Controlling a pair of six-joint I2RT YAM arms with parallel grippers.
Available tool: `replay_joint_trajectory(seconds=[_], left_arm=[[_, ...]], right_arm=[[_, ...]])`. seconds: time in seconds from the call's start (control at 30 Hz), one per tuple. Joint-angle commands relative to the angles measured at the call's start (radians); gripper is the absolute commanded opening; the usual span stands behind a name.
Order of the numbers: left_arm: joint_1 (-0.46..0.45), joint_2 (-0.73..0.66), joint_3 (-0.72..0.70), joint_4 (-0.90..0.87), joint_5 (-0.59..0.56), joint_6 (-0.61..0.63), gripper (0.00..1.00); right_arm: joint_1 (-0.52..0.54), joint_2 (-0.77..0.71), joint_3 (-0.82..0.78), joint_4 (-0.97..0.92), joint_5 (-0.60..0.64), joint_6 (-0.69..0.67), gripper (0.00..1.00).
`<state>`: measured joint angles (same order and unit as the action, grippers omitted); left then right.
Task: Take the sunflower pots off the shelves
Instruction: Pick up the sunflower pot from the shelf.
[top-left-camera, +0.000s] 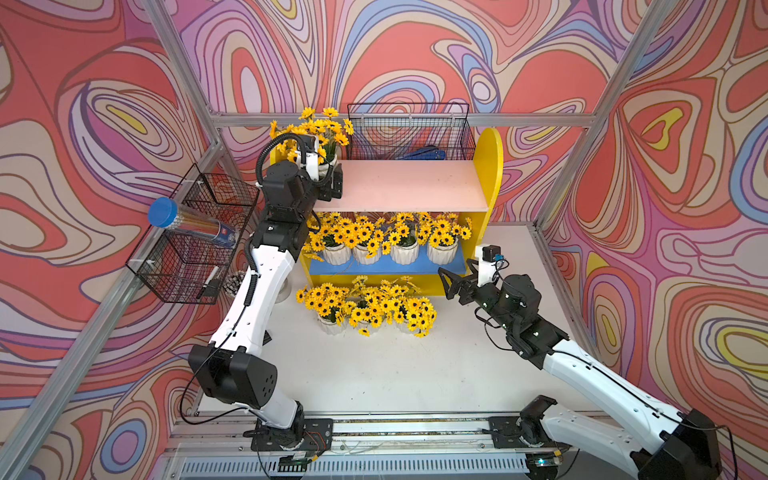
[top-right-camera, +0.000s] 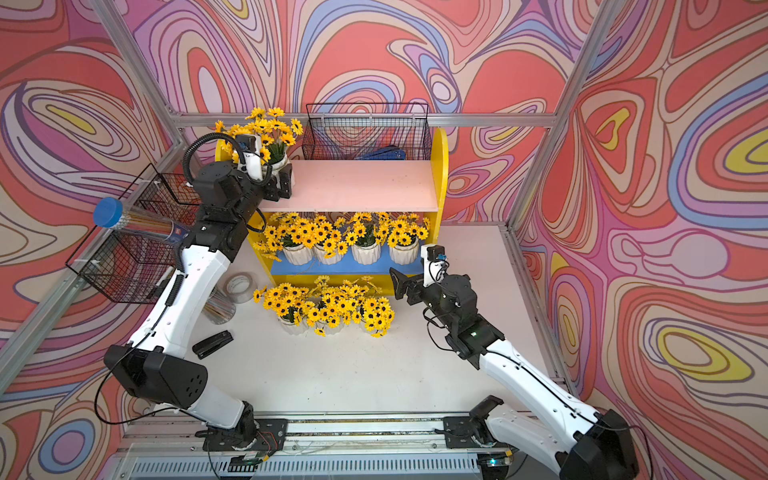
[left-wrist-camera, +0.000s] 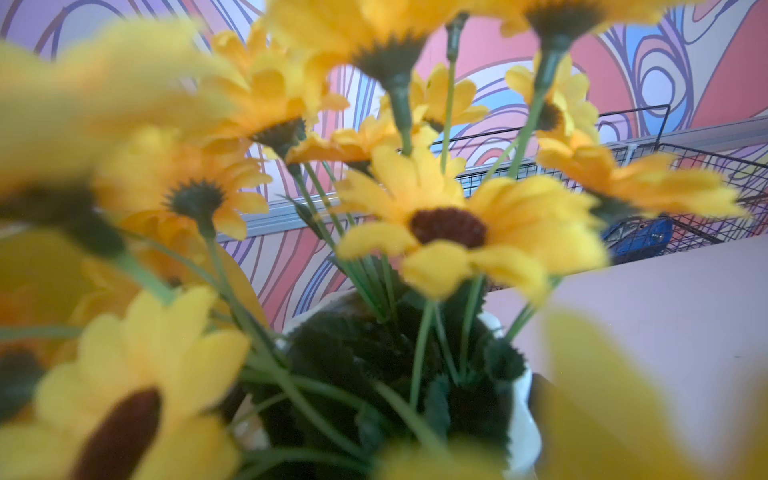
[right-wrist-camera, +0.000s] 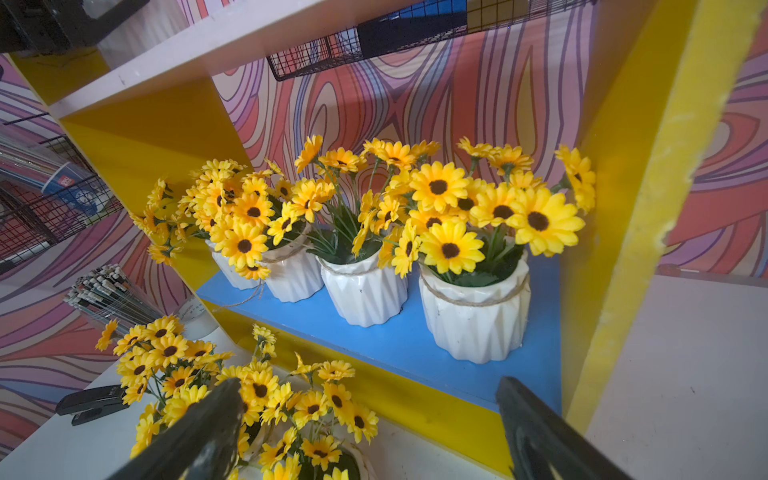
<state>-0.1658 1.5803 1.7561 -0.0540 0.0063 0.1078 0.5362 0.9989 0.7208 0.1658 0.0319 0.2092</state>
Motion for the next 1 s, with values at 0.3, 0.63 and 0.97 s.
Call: replay_joint_trajectory(seconds=[0.3,0.63,0.97], left_arm=[[0.029,-0.002,-0.006,0.047,-0.05,0.014,0.7],[0.029,-0.02,-0.036,0.053,-0.04,0.019,0.4],[0.03,-0.053,-0.071,0.051,-0.022,-0.003,0.0]], right_arm=[[-0.005,-0.005,0.018,0.011,-0.006,-0.016,0.97],[-0.005,-0.017,0.019,0.007,0.001,-0.019,0.97],[-0.005,-0.017,0.018,0.009,-0.001,-0.016,0.97]])
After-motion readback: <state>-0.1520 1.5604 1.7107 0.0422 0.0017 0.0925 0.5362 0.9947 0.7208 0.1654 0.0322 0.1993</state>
